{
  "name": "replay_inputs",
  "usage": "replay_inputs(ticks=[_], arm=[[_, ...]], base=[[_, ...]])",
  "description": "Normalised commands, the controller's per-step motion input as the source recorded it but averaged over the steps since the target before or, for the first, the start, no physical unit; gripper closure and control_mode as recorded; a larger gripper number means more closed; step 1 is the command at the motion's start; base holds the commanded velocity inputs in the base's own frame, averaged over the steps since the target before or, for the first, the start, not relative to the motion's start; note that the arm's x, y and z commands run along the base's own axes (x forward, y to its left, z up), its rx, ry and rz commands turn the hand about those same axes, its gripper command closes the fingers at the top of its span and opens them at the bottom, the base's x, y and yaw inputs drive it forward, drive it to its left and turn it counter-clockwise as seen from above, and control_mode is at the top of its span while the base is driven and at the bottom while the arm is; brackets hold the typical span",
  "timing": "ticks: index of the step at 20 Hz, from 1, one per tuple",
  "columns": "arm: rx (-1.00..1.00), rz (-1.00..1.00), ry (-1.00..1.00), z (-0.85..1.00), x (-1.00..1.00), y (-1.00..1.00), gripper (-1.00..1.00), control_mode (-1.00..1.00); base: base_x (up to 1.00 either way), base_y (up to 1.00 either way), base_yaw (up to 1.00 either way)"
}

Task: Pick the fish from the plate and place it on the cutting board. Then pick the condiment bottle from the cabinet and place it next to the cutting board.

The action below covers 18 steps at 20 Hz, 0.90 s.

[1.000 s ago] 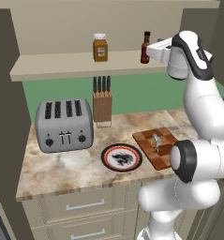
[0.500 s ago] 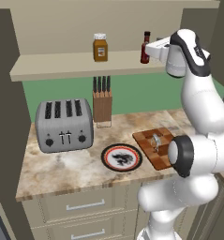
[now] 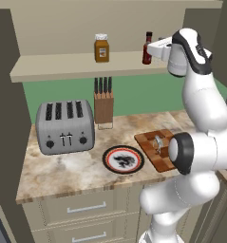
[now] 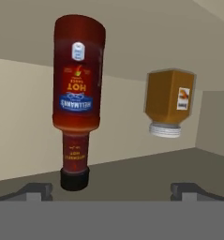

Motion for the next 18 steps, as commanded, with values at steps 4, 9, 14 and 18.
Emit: replay_inputs(ticks=[4, 9, 14, 18], arm=[[0.00, 0.00, 0.00, 0.00, 0.07, -0.01, -1.00, -1.00], [0.00, 0.00, 0.00, 0.00, 0.08, 0.00, -1.00, -1.00], [0.00, 0.00, 0.00, -0.04, 0.09, 0.00, -1.00, -1.00], [0.00, 0.00, 0.00, -0.07, 0.10, 0.00, -1.00, -1.00]], base=[[0.00, 0.00, 0.00], [0.00, 0.00, 0.00], [0.00, 0.00, 0.00], [0.00, 0.00, 0.00]])
